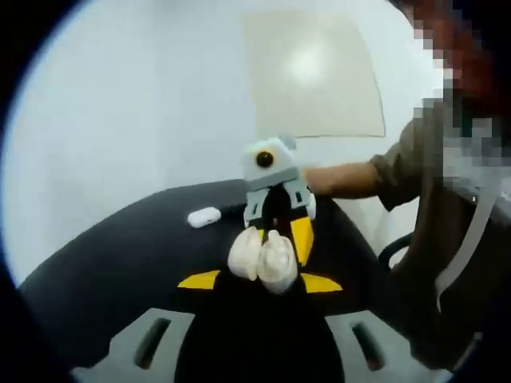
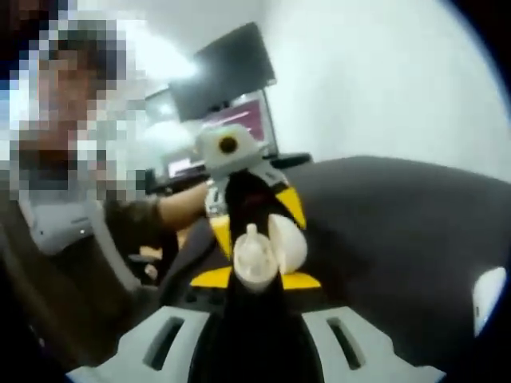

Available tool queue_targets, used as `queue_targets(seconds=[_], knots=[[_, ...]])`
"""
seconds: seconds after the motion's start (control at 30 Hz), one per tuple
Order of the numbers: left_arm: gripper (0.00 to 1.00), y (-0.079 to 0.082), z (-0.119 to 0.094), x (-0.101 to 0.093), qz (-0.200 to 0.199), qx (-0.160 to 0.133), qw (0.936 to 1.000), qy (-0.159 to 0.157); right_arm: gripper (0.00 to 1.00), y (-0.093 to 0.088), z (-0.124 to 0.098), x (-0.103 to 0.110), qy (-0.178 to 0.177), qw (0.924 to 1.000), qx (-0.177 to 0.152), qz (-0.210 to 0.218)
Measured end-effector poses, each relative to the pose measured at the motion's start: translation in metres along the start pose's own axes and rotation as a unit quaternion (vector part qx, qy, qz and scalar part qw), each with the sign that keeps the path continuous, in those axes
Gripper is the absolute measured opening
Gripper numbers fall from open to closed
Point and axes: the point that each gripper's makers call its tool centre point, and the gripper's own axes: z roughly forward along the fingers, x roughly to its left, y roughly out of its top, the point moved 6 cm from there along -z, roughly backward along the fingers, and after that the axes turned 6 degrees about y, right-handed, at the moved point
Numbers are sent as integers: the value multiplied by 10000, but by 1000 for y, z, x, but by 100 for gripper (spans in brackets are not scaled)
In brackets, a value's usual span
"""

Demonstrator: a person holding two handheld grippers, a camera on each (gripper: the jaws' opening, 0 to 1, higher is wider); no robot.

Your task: Pick up three earphones and place each one into its charging case using tactile feedback, ensure that each earphone is properly inserted and securely positioned inside the case.

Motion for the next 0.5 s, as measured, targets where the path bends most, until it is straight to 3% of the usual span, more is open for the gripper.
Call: queue_targets(seconds=[0.23, 0.33, 0.5], knots=[[30, 3, 1, -6, 709, -133, 9973, 110, 22, 1, -1, -4, 44, 9987, 18, 504], [21, 3, -1, -13, 936, -160, 9955, 38, 21, -1, -1, -4, 84, 9970, 60, 765], [22, 0, -1, -12, 1167, -158, 9928, 223, 21, 0, 1, -4, 42, 9976, 13, 690]])
